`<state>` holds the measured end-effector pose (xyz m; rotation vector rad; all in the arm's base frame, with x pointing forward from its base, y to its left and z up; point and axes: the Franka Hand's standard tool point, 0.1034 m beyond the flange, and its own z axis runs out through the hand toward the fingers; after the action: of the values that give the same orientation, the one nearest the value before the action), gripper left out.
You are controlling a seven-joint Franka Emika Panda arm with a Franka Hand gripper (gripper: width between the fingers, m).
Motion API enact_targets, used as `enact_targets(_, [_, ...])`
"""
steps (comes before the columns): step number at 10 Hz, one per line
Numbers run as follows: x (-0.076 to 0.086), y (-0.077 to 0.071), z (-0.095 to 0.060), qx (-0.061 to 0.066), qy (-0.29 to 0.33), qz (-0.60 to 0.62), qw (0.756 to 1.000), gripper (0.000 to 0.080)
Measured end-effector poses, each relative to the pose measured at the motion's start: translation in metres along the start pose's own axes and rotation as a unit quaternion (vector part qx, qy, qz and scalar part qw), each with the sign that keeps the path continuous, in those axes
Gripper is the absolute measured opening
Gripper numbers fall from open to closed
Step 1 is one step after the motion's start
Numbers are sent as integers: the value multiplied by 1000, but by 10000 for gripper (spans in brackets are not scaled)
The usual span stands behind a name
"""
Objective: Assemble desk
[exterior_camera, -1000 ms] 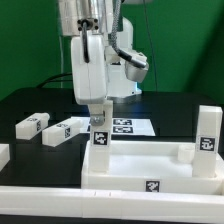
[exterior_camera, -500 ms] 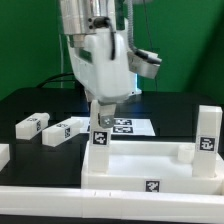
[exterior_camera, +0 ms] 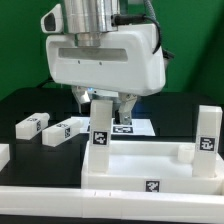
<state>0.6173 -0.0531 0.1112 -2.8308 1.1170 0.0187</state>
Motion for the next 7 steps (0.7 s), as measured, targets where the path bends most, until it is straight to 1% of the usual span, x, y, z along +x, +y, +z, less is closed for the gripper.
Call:
enact_targets(1, [0,1,0,-1,0,-55,998,649])
enact_targets(2, [1,2,-1,-7,1,-135,991,649])
enact_targets(4, [1,2,0,-16,3,-205,979,649])
enact_targets(6, [0,1,0,-18,5,-278,960,649])
enact_targets(7, [0,1,0,-23,5,-314,949,649])
